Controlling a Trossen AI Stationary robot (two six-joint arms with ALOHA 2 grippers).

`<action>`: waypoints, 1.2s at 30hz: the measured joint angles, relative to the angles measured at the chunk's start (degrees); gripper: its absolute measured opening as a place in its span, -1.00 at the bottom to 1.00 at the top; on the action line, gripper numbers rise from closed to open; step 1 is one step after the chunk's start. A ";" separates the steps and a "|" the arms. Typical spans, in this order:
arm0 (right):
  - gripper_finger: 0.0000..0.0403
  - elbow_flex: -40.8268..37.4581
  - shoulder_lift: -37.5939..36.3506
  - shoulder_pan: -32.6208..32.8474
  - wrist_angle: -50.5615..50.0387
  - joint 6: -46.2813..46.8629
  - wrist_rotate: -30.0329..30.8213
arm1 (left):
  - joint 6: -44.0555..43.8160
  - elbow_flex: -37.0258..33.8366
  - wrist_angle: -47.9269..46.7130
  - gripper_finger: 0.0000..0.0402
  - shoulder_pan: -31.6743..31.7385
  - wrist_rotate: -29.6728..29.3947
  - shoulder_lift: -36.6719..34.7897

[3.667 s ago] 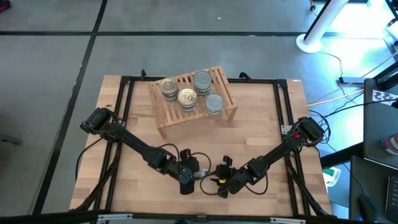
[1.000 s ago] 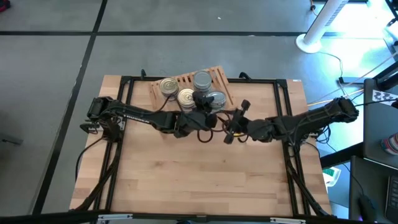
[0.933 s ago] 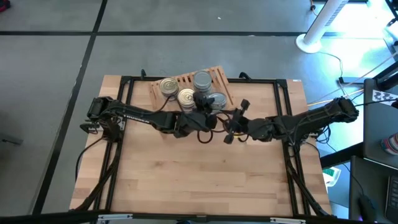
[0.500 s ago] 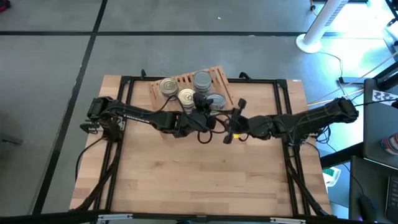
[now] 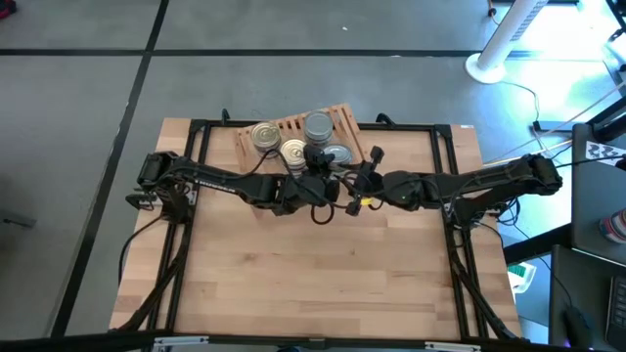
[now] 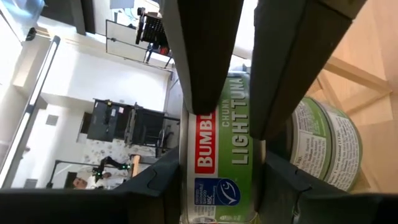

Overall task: Stack canned seafood by type on shelf
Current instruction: Stack the green tuna can on top of the green tuna can on the shelf

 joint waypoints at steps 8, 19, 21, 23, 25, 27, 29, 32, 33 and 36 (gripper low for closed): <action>-0.35 -0.01 0.00 0.01 -0.17 0.00 -0.04 | 0.40 0.00 -0.04 -0.25 -0.11 0.17 0.00; -0.35 -0.04 0.00 -0.01 -0.32 0.00 0.00 | -2.21 0.00 0.31 0.15 -0.32 0.61 0.00; -0.35 -0.04 0.00 -0.01 -0.29 0.00 -0.01 | -2.25 0.00 0.33 0.22 -0.64 0.58 0.00; -0.35 -0.04 0.00 -0.01 -0.28 -0.02 0.00 | -2.28 0.00 0.37 0.26 -1.22 0.56 0.00; -0.35 -0.04 0.00 -0.01 -0.20 -0.02 0.03 | -2.06 0.00 0.35 0.27 -1.85 0.57 0.00; -0.35 -0.04 0.00 -0.01 -0.20 -0.02 0.60 | -1.52 0.00 0.37 0.28 -2.40 0.58 0.00; -0.35 -0.04 0.00 -0.01 -0.19 -0.02 1.43 | -1.10 0.00 0.39 0.27 -2.93 0.56 0.00; -0.35 -0.04 0.00 -0.01 -0.20 -0.02 1.95 | -0.83 0.00 0.42 0.27 -3.64 0.52 0.00; -0.35 -0.04 0.00 -0.01 -0.20 -0.04 1.95 | -0.68 0.00 0.42 0.27 -3.77 0.51 0.00; -0.35 -0.04 0.00 -0.01 -0.20 -0.02 1.96 | 0.52 0.00 0.48 0.26 -3.71 0.49 0.00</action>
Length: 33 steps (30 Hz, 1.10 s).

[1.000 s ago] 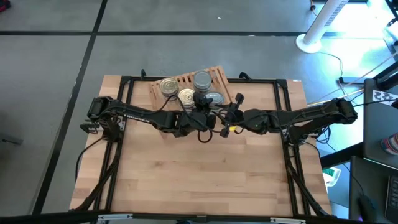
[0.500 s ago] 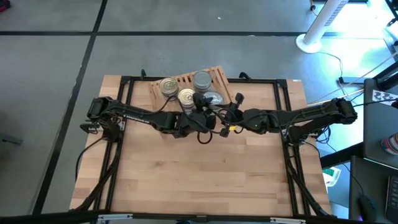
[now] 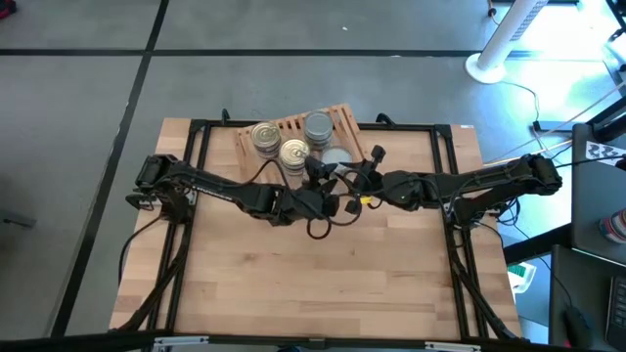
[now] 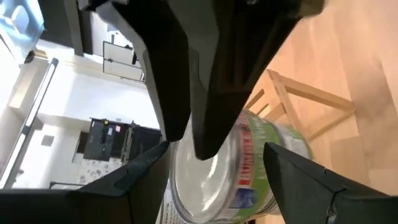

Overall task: Stack canned seafood by type on shelf
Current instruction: Stack the green tuna can on top of the green tuna can on the shelf, then return to Home Position

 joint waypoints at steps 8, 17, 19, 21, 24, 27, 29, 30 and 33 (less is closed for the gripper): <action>-0.35 0.00 0.00 0.00 -0.03 0.00 0.00 | -0.72 0.00 0.07 0.26 1.79 -0.33 0.00; -0.35 -0.02 -0.15 0.11 -0.09 0.00 -0.02 | -0.64 0.00 2.82 0.26 0.52 -3.55 -0.14; -0.35 -0.04 -0.57 0.11 -0.11 -0.02 -0.37 | -0.02 0.00 2.56 0.26 -0.77 -4.39 -0.59; -0.35 -0.04 -1.55 0.11 -0.16 -0.02 -0.44 | 0.17 0.00 2.43 0.26 -2.15 -4.90 -1.62; -0.35 -0.04 -3.72 0.11 -0.81 -0.02 -0.49 | -1.03 0.00 2.22 0.26 -4.10 -5.11 -4.51; -0.35 -0.04 -7.19 0.11 -4.02 -0.02 -2.25 | -4.71 0.00 -2.45 0.26 -6.00 -5.19 -9.06; -0.35 -0.04 -10.18 0.11 -7.54 -0.02 -3.87 | -10.10 0.02 -8.46 0.26 -7.18 -5.11 -13.01; -0.35 -0.03 -11.74 0.11 -9.31 -0.01 -4.25 | -13.52 0.02 -12.07 0.26 -7.69 -5.11 -15.23; -0.35 -0.04 -16.62 0.13 -14.68 0.00 -4.97 | -27.34 0.02 -26.07 0.26 -9.42 -5.09 -22.94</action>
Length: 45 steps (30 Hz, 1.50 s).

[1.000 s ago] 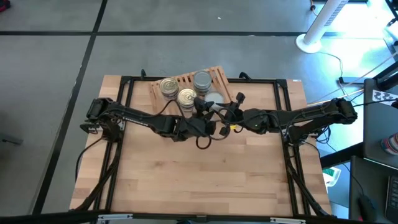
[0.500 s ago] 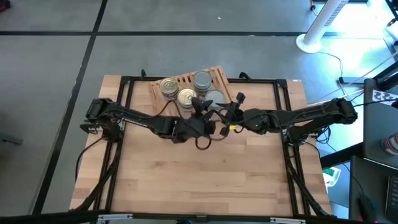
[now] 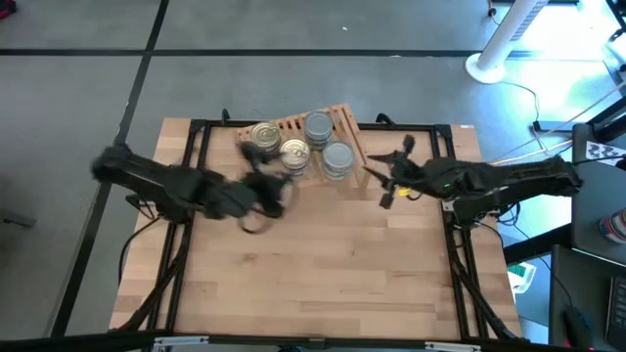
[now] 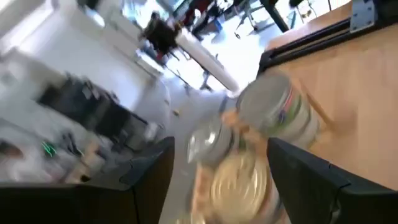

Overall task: Stack canned seafood by type on shelf
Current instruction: Return to Home Position

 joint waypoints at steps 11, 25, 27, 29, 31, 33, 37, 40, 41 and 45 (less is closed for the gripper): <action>-0.35 0.00 -12.58 0.00 -14.63 -0.02 4.04 | -53.94 0.04 -46.66 0.26 -5.21 5.03 -23.67; -0.35 -4.23 -18.70 -0.02 -27.45 12.57 0.53 | -54.39 -22.65 -37.05 0.26 -5.17 5.20 -45.36; -0.35 -8.83 -21.43 -0.02 -23.98 14.06 0.23 | -49.92 -30.12 -27.69 0.26 -5.17 5.44 -48.99; -0.35 -14.60 -24.90 -0.02 -17.76 14.18 -1.98 | -44.30 -37.22 -17.49 0.26 -5.14 8.08 -52.71; -0.35 -20.98 -28.38 -0.02 -11.16 13.31 -4.96 | -37.78 -43.68 -6.86 0.26 -5.14 14.36 -56.59; -0.35 -26.67 -31.59 -0.02 -3.98 12.73 -8.24 | -32.00 -49.21 3.01 0.26 -5.16 21.83 -60.03; -0.35 -35.54 -36.67 -0.02 4.32 12.25 -13.17 | -25.12 -57.37 15.87 0.26 -5.05 32.34 -66.74; -0.35 -39.43 -40.21 -0.02 5.11 12.49 -13.09 | -23.40 -61.12 18.38 0.26 -4.97 32.91 -71.79; -0.35 -40.28 -41.47 -0.02 5.18 12.79 -12.75 | -23.08 -61.87 18.36 0.26 -4.83 32.91 -73.55; -0.35 -42.26 -46.89 -0.07 4.80 12.69 -11.75 | -21.12 -63.73 18.76 0.26 -3.11 32.49 -78.58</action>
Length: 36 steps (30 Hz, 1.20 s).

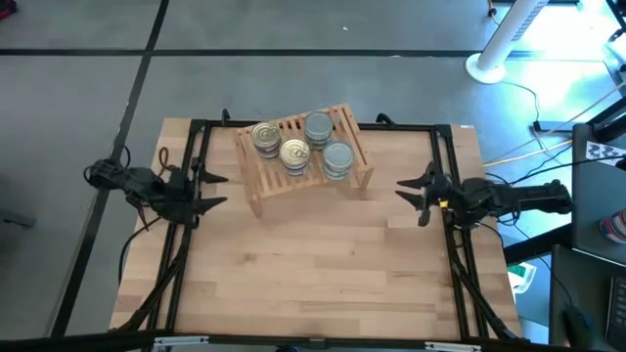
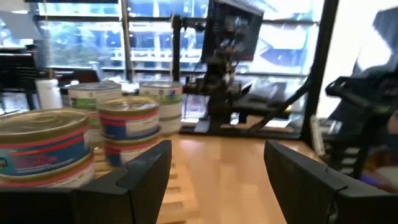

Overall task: Stack canned seafood by type on shelf
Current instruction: Return to Home Position

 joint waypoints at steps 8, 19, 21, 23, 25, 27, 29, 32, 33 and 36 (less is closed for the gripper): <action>-0.35 -0.26 -11.01 -5.43 -5.38 -0.74 0.14 | 3.23 -2.71 1.09 0.26 4.88 0.52 0.24; -0.35 -10.57 -10.73 -16.01 1.91 3.63 -13.34 | 10.09 -16.63 20.15 0.26 14.59 8.88 0.19; -0.35 -11.94 -9.15 -17.64 6.80 3.45 -17.13 | 7.17 -17.66 19.14 0.26 16.87 10.32 0.20; -0.35 -13.00 -7.55 -19.41 9.29 2.61 -20.59 | 4.42 -17.66 16.93 0.26 18.94 11.80 0.41; -0.35 -13.08 -7.66 -20.95 10.62 2.47 -20.89 | 3.08 -17.66 16.76 0.26 20.77 13.53 0.55; -0.35 -13.10 -7.59 -22.22 8.57 2.84 -20.67 | 3.09 -17.66 16.37 0.26 22.18 15.60 0.55; -0.35 -13.13 -7.43 -23.00 8.21 2.96 -20.72 | 4.42 -17.66 16.28 0.26 23.01 17.00 0.87; -0.35 -13.15 -7.14 -23.21 8.15 2.58 -20.76 | 6.35 -17.66 16.14 0.26 23.74 17.21 1.17; -0.35 -13.15 -7.09 -23.21 8.13 2.55 -20.70 | 6.68 -17.66 16.20 0.26 23.95 17.21 1.15; -0.35 -13.17 -7.14 -23.21 8.11 2.55 -20.71 | 6.64 -17.66 16.14 0.26 24.01 17.21 1.15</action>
